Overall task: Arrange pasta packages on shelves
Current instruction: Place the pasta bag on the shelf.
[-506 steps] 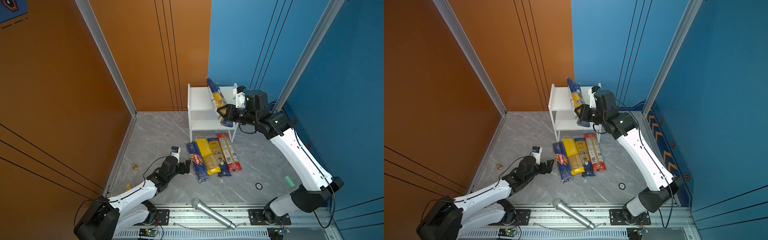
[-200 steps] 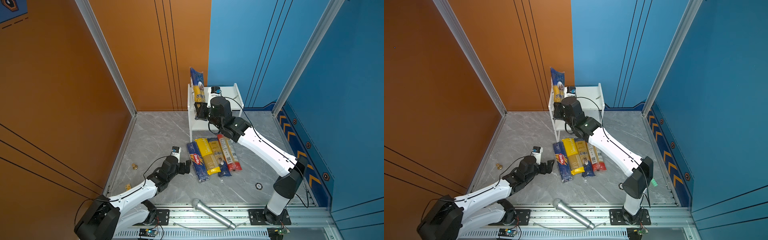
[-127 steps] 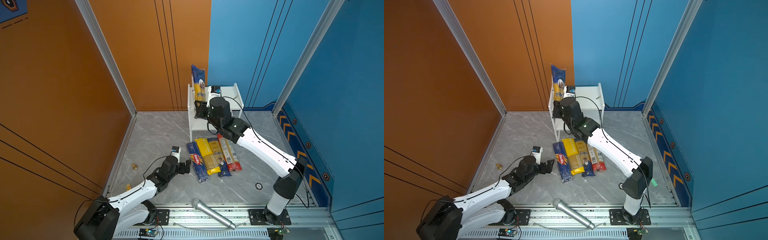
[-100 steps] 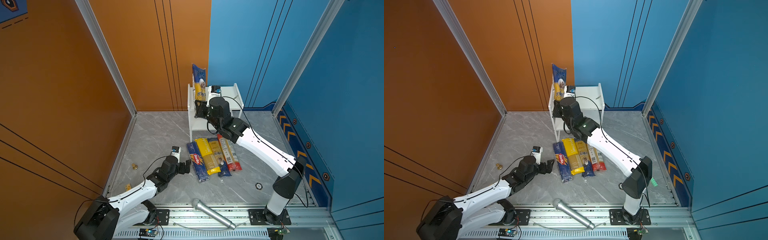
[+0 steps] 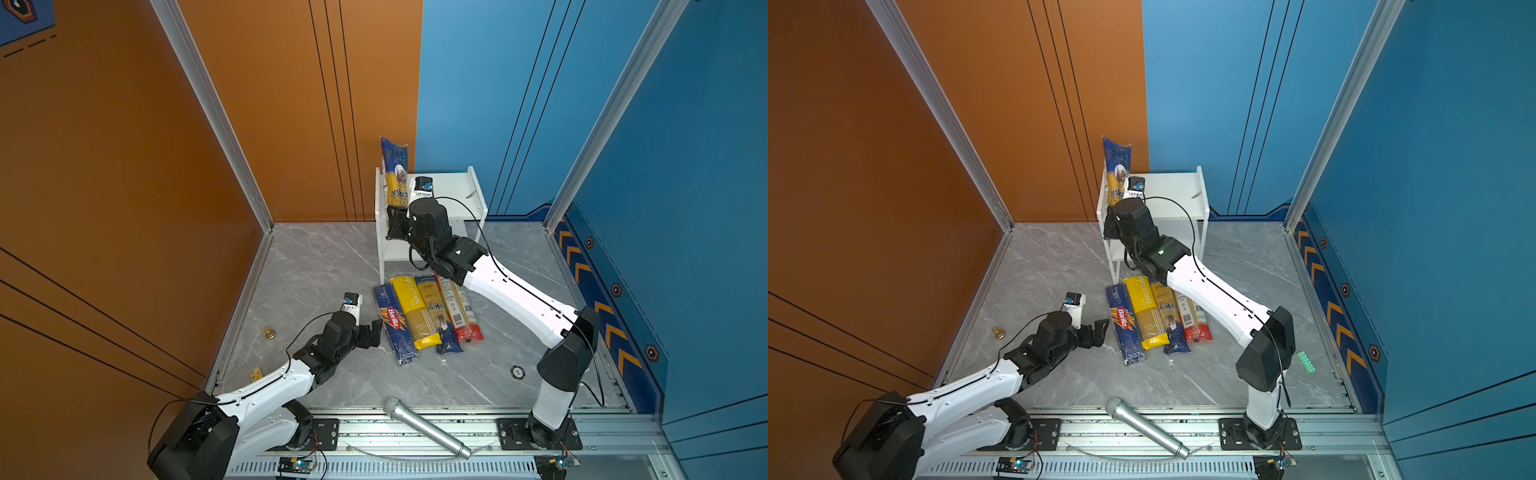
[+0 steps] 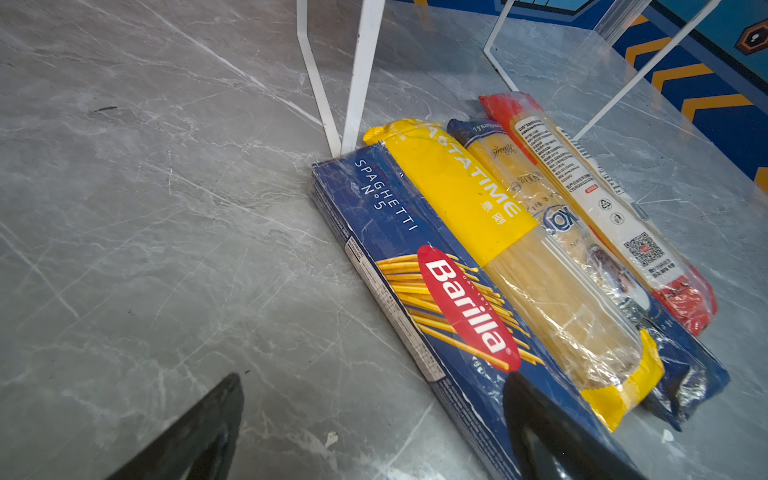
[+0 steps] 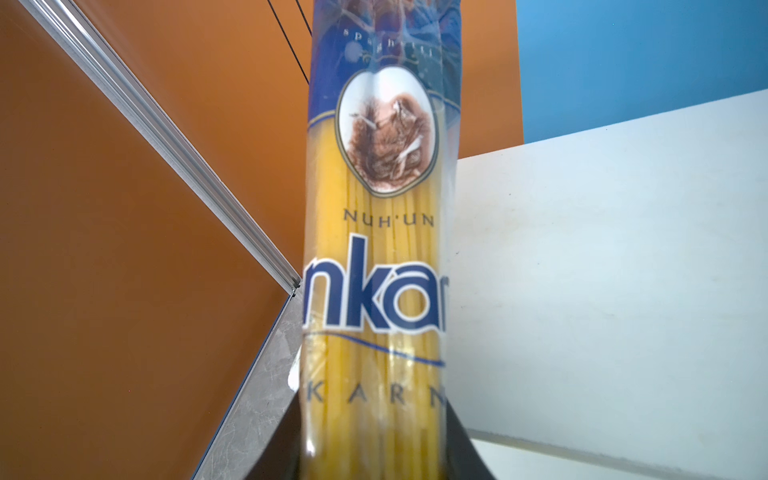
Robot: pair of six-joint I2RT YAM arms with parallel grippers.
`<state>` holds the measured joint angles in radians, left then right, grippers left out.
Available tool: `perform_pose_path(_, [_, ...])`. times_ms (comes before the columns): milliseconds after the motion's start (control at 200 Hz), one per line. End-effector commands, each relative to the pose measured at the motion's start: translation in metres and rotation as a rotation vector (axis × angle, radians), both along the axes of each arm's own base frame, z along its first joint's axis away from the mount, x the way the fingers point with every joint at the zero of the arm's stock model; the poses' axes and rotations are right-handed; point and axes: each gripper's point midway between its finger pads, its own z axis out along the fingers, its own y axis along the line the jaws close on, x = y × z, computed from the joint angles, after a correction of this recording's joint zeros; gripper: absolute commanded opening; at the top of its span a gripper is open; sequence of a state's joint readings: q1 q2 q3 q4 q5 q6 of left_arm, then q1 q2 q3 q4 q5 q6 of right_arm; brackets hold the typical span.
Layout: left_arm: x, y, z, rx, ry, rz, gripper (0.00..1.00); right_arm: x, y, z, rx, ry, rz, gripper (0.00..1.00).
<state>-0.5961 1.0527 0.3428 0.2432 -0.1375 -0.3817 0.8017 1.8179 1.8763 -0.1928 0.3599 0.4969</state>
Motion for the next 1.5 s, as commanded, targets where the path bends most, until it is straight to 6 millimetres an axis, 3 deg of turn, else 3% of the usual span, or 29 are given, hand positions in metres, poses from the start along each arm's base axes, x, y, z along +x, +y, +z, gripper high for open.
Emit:
perform_pose_path(0, [0.001, -0.007, 0.011, -0.009, -0.034, -0.032, 0.98, -0.004, -0.014, 0.070, 0.137, -0.170, -0.050, 0.00])
perform_pose_path(175, [0.001, -0.007, 0.010, -0.004, -0.035, -0.034, 0.98, -0.002, -0.016, 0.066, 0.131, -0.167, -0.061, 0.05])
perform_pose_path(511, [0.000, -0.006, 0.009, -0.004, -0.033, -0.030, 0.98, 0.001, -0.018, 0.061, 0.102, -0.168, -0.080, 0.06])
perform_pose_path(826, [0.000, -0.006, 0.009, -0.005, -0.031, -0.030, 0.98, 0.005, -0.018, 0.053, 0.085, -0.154, -0.090, 0.28])
perform_pose_path(1492, [-0.001, -0.005, 0.008, -0.002, -0.030, -0.031, 0.98, 0.016, -0.016, 0.030, 0.074, -0.109, -0.105, 0.42])
